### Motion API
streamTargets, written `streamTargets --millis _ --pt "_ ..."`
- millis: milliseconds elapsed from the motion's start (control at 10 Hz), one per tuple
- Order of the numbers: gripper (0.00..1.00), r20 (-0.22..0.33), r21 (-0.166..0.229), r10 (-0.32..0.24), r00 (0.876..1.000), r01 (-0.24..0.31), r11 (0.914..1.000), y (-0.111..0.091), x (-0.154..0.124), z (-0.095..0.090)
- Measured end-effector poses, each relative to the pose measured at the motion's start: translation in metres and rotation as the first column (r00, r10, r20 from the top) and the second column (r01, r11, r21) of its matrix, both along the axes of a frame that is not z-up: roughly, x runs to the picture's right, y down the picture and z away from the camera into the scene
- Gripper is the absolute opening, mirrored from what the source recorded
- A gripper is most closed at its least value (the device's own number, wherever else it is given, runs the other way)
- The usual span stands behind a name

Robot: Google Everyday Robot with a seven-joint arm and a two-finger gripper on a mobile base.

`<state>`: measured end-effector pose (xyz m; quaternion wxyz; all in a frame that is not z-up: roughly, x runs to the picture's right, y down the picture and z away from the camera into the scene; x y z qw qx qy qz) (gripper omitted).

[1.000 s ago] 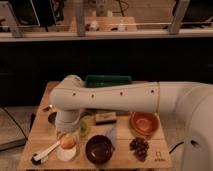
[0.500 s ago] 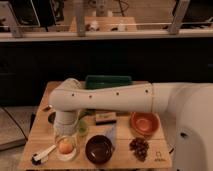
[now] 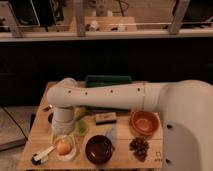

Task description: Place apple in paper cup

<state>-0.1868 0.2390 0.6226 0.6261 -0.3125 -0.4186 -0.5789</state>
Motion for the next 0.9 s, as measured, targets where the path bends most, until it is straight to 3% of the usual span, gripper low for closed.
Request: streamTargets --millis 300,900 --pt "0.79 -0.001 0.002 -0.008 1.0 0.008 1.0 -0.0024 -0.0033 -0.0009" --pt "0.8 -0.037 0.019 -0.021 0.999 0.021 0.9996 -0.0103 -0.0024 0.0013"
